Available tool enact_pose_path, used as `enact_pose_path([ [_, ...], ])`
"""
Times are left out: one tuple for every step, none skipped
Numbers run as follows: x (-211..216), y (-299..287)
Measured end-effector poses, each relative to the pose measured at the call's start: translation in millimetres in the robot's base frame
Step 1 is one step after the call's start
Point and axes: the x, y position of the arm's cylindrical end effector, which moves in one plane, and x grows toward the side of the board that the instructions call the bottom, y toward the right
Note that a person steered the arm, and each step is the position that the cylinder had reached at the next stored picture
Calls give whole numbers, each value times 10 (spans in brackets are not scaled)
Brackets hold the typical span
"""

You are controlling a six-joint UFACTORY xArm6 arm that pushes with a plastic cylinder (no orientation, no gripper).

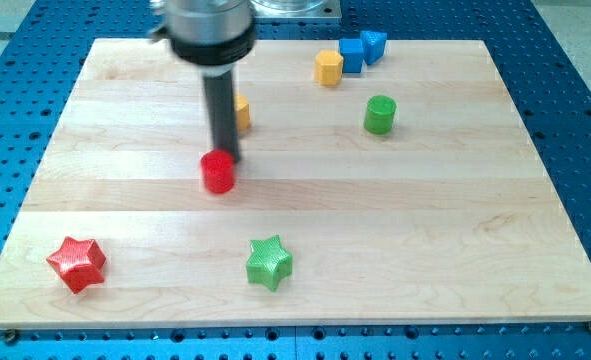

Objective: Push the red circle into the red star

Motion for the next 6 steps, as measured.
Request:
enact_pose_path([
  [414,-341],
  [242,285],
  [41,762],
  [398,1014],
  [657,614],
  [819,-211],
])
